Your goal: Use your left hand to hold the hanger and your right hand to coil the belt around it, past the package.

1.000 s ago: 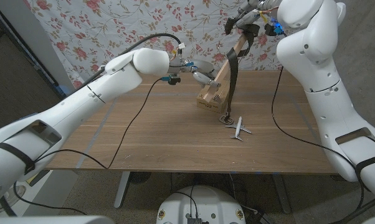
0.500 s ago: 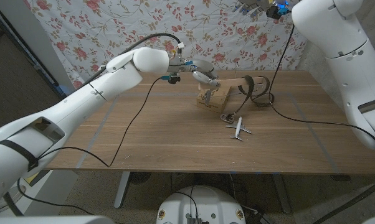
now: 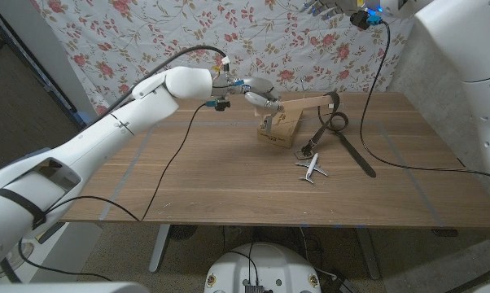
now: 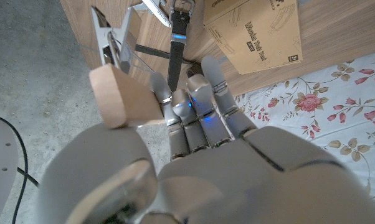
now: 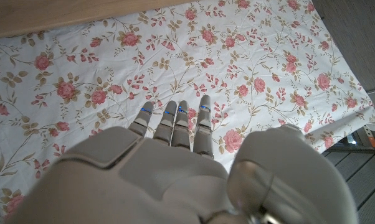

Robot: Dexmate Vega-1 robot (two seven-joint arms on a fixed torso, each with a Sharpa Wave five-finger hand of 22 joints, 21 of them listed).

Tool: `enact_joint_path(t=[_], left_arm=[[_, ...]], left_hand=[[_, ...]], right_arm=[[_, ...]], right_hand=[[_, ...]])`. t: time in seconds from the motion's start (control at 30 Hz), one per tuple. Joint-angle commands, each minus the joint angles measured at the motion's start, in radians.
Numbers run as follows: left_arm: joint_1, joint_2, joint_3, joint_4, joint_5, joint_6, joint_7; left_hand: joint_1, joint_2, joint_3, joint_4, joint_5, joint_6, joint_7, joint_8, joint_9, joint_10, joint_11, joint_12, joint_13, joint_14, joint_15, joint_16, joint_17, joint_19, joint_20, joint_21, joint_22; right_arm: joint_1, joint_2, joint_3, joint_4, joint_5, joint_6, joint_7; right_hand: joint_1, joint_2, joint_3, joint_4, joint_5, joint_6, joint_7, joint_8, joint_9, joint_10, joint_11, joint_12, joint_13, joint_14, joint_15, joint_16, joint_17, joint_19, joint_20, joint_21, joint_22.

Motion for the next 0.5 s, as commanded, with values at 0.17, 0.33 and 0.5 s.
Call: enact_joint_path(t=[0.17,0.33,0.5], left_arm=[[0.128,0.023,-0.116,0.143,-0.192,-0.17,0.126],[0.147,0.026,-0.13,0.186,-0.247,-0.188,0.124],[0.158,0.024,-0.144,0.249,-0.345,-0.187,0.085]], left_hand=[[0.013,0.001,0.003,0.003,0.0,-0.008,-0.005,0.0,0.006,0.005,-0.011,0.007,0.001,-0.003,-0.014,0.009,0.001,-0.003,-0.003,0.007,-0.002],[0.014,0.004,0.002,0.002,-0.002,-0.005,0.001,0.0,0.003,0.007,-0.01,0.007,0.001,0.002,-0.014,0.011,0.001,-0.001,-0.004,0.011,0.0],[0.016,0.008,0.002,0.002,-0.004,-0.008,0.003,0.001,0.005,0.008,-0.012,0.007,0.001,0.006,-0.017,0.012,0.0,0.006,-0.006,0.013,-0.003]], right_arm=[[-0.075,-0.103,0.016,-0.119,0.22,0.101,-0.372],[-0.059,-0.133,-0.035,-0.154,0.21,0.084,-0.436],[-0.08,-0.156,-0.085,-0.199,0.155,0.096,-0.521]], right_hand=[[0.017,0.013,0.007,-0.006,0.005,0.037,-0.008,0.016,0.004,0.026,-0.011,0.01,-0.001,0.017,-0.011,0.009,-0.006,0.021,0.003,0.002,0.0],[0.029,0.02,0.009,-0.01,0.004,0.025,-0.018,0.005,0.004,0.009,-0.011,0.0,-0.003,0.003,-0.032,0.002,-0.016,0.055,-0.001,0.009,-0.001],[0.043,0.041,0.017,-0.014,-0.003,-0.043,-0.057,-0.027,0.006,-0.04,-0.015,-0.022,-0.007,-0.003,-0.033,-0.002,-0.033,0.117,-0.003,0.021,-0.004]])
